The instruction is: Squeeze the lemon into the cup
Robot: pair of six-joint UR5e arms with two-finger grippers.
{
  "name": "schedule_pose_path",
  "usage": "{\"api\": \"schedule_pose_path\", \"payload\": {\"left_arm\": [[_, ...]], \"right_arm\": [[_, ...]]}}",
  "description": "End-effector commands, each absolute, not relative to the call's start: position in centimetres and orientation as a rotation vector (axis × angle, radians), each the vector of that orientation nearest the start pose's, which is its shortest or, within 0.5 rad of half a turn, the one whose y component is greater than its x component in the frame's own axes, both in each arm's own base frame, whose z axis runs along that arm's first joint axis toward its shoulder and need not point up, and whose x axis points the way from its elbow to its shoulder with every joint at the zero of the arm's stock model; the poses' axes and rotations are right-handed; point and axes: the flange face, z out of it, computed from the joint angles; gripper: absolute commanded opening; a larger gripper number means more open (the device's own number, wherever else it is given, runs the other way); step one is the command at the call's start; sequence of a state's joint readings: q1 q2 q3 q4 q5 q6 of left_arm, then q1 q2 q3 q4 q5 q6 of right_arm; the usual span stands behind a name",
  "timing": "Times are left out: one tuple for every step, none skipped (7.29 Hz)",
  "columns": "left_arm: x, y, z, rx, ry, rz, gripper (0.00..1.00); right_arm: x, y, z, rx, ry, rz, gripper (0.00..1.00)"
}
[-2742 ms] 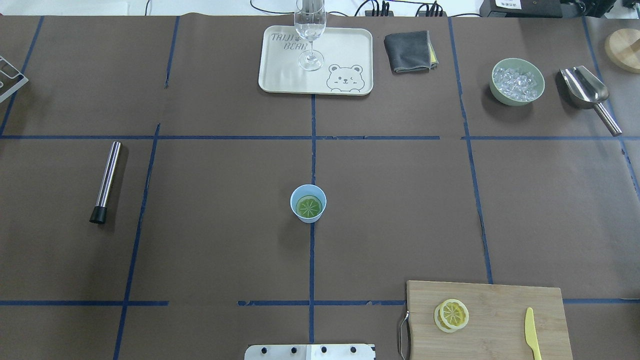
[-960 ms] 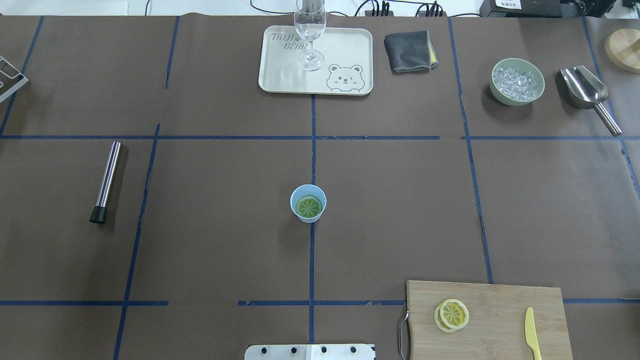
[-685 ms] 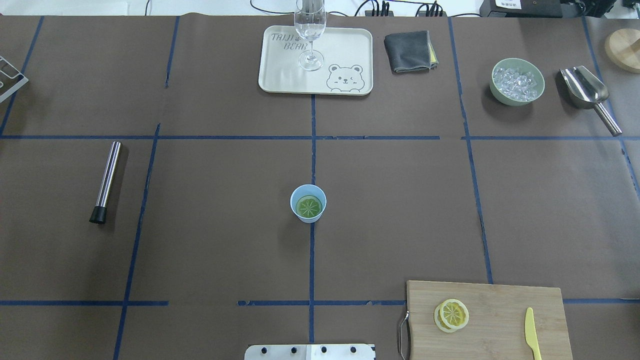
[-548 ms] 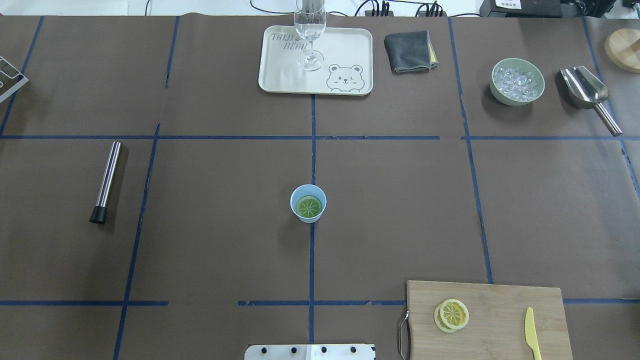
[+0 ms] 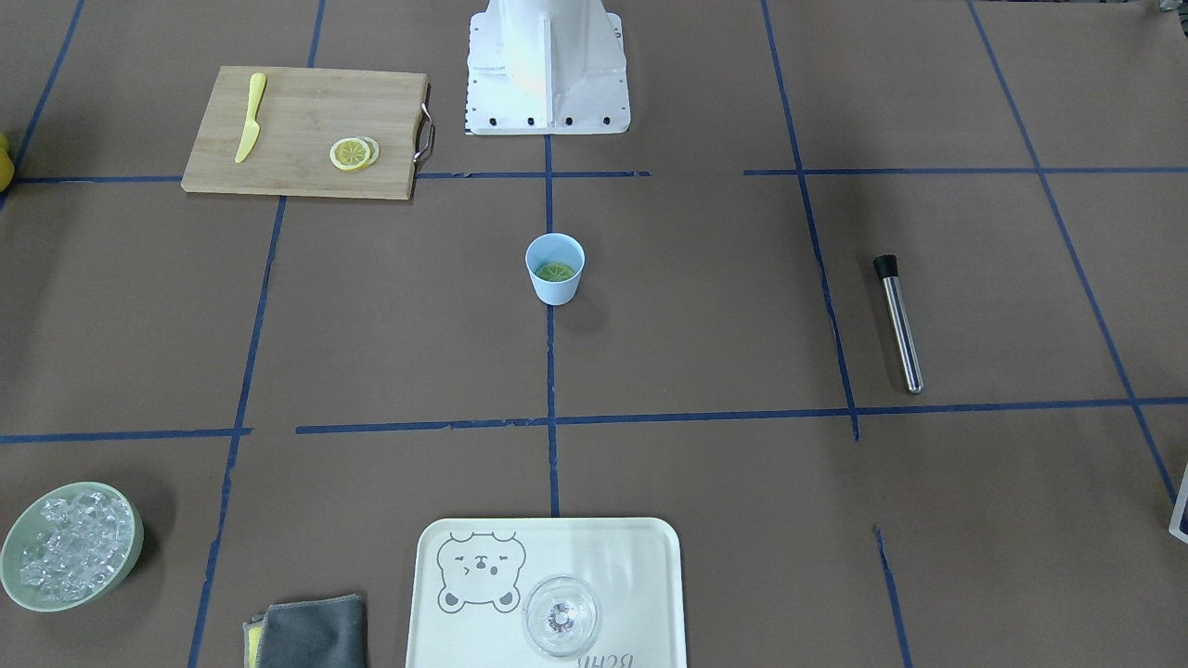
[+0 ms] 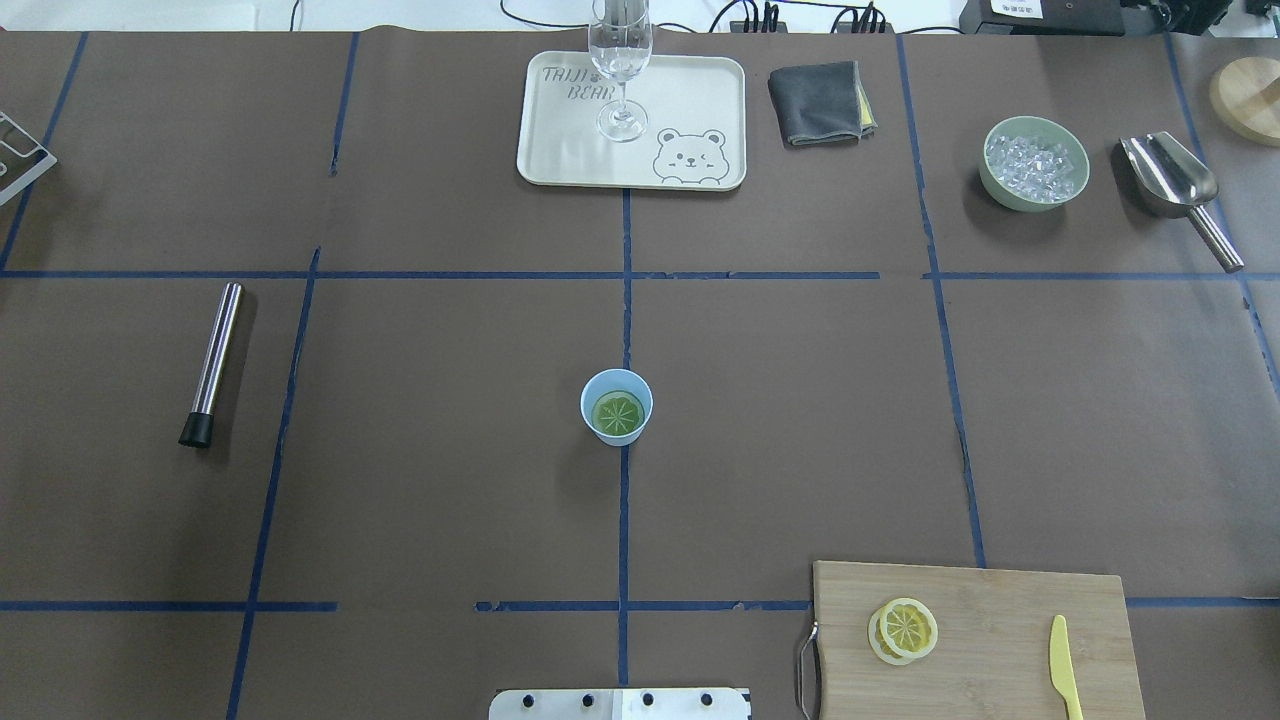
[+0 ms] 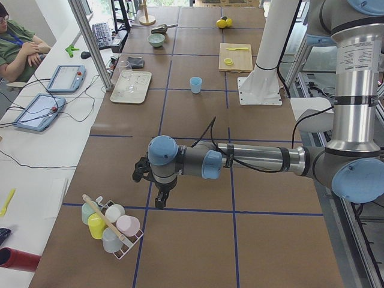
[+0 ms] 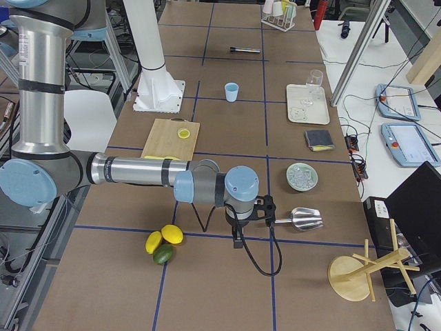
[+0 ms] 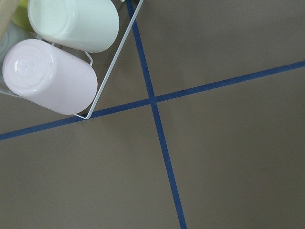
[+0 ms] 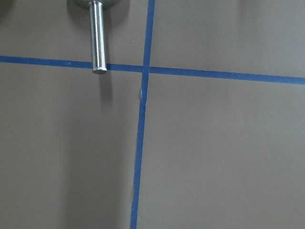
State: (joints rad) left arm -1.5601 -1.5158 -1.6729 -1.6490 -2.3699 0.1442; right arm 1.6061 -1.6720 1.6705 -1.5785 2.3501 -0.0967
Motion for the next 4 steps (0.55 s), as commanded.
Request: {"api": "schedule_pose_path", "payload": {"left_arm": [[-5.68, -47.65, 62.54, 0.171, 0.790, 0.196, 1.00], [-5.71, -47.66, 62.49, 0.172, 0.785, 0.196, 1.00], [-5.71, -47.66, 62.49, 0.172, 0.785, 0.196, 1.00], [-5.71, -47.66, 62.49, 0.172, 0.785, 0.196, 1.00]], "right_arm": [[7.91, -44.58, 65.77, 0.043, -0.778, -0.055, 1.00], [7.91, -44.58, 65.77, 0.043, -0.778, -0.055, 1.00], [7.91, -44.58, 65.77, 0.043, -0.778, -0.055, 1.00], [7.91, -44.58, 65.77, 0.043, -0.778, -0.055, 1.00]]}}
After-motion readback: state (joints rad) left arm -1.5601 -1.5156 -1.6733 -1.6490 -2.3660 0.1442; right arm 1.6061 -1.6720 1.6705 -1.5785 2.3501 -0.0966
